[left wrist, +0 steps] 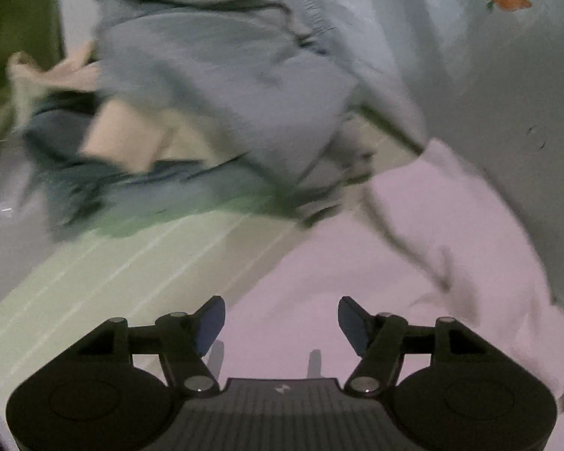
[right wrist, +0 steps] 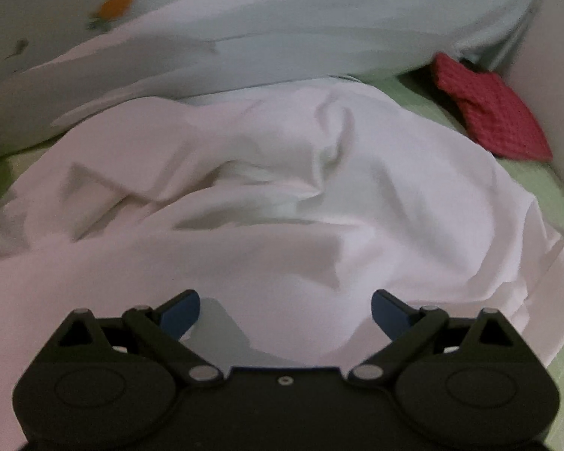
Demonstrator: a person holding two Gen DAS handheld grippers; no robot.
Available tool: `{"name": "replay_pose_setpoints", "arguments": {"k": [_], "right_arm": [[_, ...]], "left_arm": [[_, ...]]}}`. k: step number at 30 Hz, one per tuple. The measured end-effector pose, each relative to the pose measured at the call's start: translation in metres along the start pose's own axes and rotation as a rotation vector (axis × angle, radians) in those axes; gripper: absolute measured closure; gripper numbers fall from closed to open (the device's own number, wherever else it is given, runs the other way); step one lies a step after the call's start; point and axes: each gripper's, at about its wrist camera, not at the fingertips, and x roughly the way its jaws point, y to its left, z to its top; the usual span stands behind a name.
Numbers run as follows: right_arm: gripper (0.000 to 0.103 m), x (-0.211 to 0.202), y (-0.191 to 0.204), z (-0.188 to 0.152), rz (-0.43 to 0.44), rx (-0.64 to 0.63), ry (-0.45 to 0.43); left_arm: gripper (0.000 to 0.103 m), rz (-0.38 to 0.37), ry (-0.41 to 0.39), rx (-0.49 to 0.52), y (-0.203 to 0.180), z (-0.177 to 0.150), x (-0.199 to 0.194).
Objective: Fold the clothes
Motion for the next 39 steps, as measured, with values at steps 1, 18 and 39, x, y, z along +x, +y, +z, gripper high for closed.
{"name": "replay_pose_setpoints", "arguments": {"k": [1, 18, 39], "right_arm": [[0.004, -0.005, 0.002, -0.004, 0.005, -0.013, -0.003], [0.004, -0.065, 0.032, -0.083, -0.067, 0.002, 0.048], [0.004, -0.1, 0.151, -0.099, 0.018, -0.055, -0.008]], "left_arm": [[0.033, 0.008, 0.008, 0.011, 0.007, -0.005, -0.002], [0.031, -0.057, 0.153, 0.404, 0.034, -0.059, 0.012], [0.094, -0.058, 0.101, 0.246, 0.126, -0.011, 0.02]]}}
